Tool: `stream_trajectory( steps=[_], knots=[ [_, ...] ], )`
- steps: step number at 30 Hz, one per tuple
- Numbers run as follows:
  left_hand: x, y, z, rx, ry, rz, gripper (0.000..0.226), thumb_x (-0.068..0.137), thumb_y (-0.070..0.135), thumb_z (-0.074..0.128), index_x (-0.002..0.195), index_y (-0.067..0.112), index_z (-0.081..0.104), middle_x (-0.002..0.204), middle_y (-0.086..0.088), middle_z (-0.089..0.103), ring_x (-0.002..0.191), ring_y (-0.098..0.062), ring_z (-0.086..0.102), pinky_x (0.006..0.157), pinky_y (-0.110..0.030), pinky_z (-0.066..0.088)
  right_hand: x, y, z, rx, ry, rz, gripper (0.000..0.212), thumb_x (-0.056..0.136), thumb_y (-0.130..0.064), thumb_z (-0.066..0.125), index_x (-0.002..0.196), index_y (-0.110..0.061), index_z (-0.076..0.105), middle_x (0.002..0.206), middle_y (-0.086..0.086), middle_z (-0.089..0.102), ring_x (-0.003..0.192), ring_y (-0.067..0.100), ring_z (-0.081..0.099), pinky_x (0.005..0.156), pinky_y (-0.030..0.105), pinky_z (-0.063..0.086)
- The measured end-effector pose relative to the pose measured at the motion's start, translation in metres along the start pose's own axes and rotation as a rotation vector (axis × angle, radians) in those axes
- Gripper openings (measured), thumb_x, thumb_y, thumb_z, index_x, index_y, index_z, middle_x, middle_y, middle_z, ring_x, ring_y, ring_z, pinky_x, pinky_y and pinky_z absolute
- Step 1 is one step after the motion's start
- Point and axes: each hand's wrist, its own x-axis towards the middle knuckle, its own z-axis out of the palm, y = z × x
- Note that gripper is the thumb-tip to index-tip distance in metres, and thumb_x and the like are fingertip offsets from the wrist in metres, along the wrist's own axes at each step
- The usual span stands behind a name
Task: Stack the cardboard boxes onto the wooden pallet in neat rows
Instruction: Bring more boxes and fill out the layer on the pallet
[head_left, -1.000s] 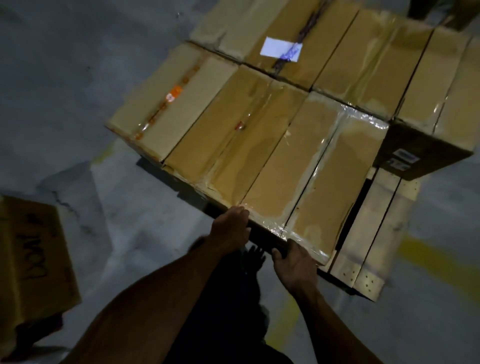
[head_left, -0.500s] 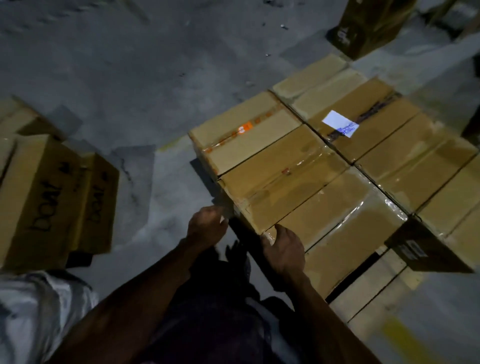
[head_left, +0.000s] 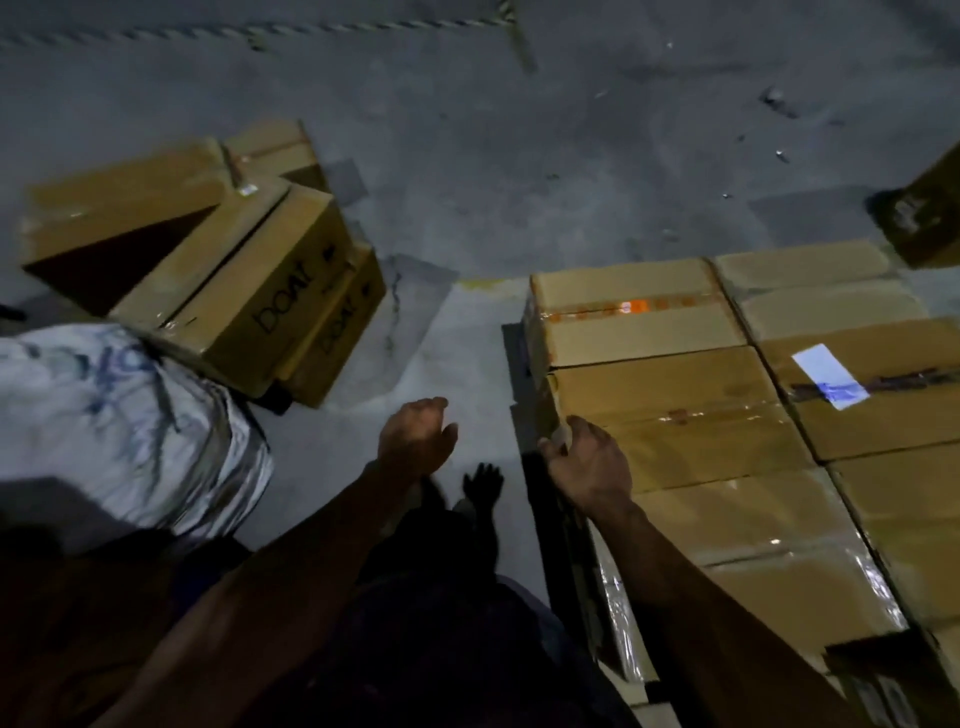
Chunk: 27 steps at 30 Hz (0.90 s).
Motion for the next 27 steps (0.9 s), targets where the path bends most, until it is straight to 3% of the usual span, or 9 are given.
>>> stream_trajectory(
  steps=[1, 3, 6, 8, 11, 13, 19, 24, 27],
  knots=[
    [0.002, -0.011, 0.001, 0.010, -0.002, 0.033, 0.065, 0.100, 0.052, 0.030, 0.112, 0.004, 0.072, 0.103, -0.015, 0.073, 0.091, -0.033, 0.071, 0.077, -0.038, 0.057, 0.004, -0.009, 0.000, -0.008, -0.016, -0.011, 0.064, 0.094, -0.052, 0.053, 0.144, -0.013, 0.048, 0.142, 0.013, 0.054, 0.131, 0.033, 0.048, 0.108, 0.039, 0.040],
    [0.012, -0.035, 0.005, -0.028, 0.009, 0.002, 0.055, 0.094, 0.045, 0.044, 0.097, 0.000, 0.075, 0.090, -0.016, 0.075, 0.077, -0.034, 0.073, 0.064, -0.038, 0.059, 0.018, -0.028, 0.000, -0.027, -0.041, -0.039, 0.065, 0.093, -0.055, 0.052, 0.144, -0.014, 0.049, 0.142, 0.012, 0.055, 0.130, 0.033, 0.049, 0.108, 0.040, 0.041],
    [0.040, -0.052, -0.008, -0.025, 0.003, -0.047, 0.041, 0.077, 0.035, 0.064, 0.095, -0.001, 0.074, 0.086, -0.018, 0.073, 0.074, -0.036, 0.072, 0.062, -0.042, 0.059, 0.051, -0.060, 0.001, -0.081, -0.061, -0.092, 0.060, 0.094, -0.052, 0.052, 0.141, -0.014, 0.051, 0.141, 0.012, 0.055, 0.129, 0.033, 0.049, 0.106, 0.040, 0.042],
    [0.068, -0.065, -0.023, -0.004, 0.033, -0.062, 0.042, 0.086, 0.034, 0.063, 0.106, -0.002, 0.070, 0.094, -0.020, 0.072, 0.084, -0.038, 0.071, 0.070, -0.042, 0.058, 0.083, -0.085, 0.002, -0.105, -0.060, -0.110, 0.060, 0.095, -0.052, 0.052, 0.141, -0.013, 0.051, 0.141, 0.012, 0.054, 0.130, 0.033, 0.048, 0.106, 0.040, 0.041],
    [0.121, -0.091, -0.042, -0.061, -0.003, -0.160, 0.053, 0.099, 0.037, 0.053, 0.138, 0.001, 0.051, 0.130, -0.020, 0.060, 0.121, -0.037, 0.057, 0.099, -0.042, 0.046, 0.135, -0.127, 0.002, -0.128, -0.076, -0.126, 0.065, 0.096, -0.052, 0.052, 0.149, -0.015, 0.043, 0.148, 0.012, 0.050, 0.135, 0.033, 0.045, 0.108, 0.039, 0.040],
    [0.158, -0.109, -0.055, -0.048, -0.037, -0.205, 0.059, 0.102, 0.043, 0.046, 0.147, 0.006, 0.041, 0.143, -0.015, 0.052, 0.133, -0.032, 0.047, 0.108, -0.040, 0.039, 0.167, -0.158, -0.004, -0.128, -0.093, -0.124, 0.065, 0.096, -0.053, 0.053, 0.148, -0.015, 0.044, 0.147, 0.012, 0.050, 0.134, 0.033, 0.046, 0.106, 0.040, 0.042],
    [0.264, -0.137, -0.106, -0.044, -0.101, -0.227, 0.057, 0.102, 0.047, 0.041, 0.148, 0.014, 0.040, 0.146, -0.010, 0.050, 0.133, -0.028, 0.047, 0.109, -0.039, 0.037, 0.262, -0.230, -0.031, -0.105, -0.082, -0.114, 0.048, 0.094, -0.056, 0.053, 0.117, -0.013, 0.055, 0.133, 0.017, 0.058, 0.123, 0.035, 0.053, 0.099, 0.041, 0.044],
    [0.350, -0.141, -0.131, -0.072, -0.147, -0.256, 0.054, 0.102, 0.045, 0.039, 0.145, 0.013, 0.043, 0.144, -0.011, 0.051, 0.132, -0.028, 0.048, 0.108, -0.041, 0.038, 0.348, -0.273, -0.060, -0.099, -0.072, -0.146, 0.067, 0.098, -0.052, 0.052, 0.152, -0.016, 0.039, 0.157, 0.007, 0.040, 0.144, 0.029, 0.035, 0.118, 0.041, 0.030],
    [0.407, -0.157, -0.131, -0.064, -0.182, -0.242, 0.077, 0.091, 0.059, 0.010, 0.138, 0.012, 0.049, 0.140, -0.012, 0.052, 0.130, -0.028, 0.047, 0.108, -0.038, 0.036, 0.418, -0.292, -0.068, -0.099, -0.088, -0.176, 0.069, 0.098, -0.051, 0.053, 0.154, -0.016, 0.036, 0.158, 0.007, 0.037, 0.145, 0.029, 0.034, 0.116, 0.038, 0.032]
  ],
)
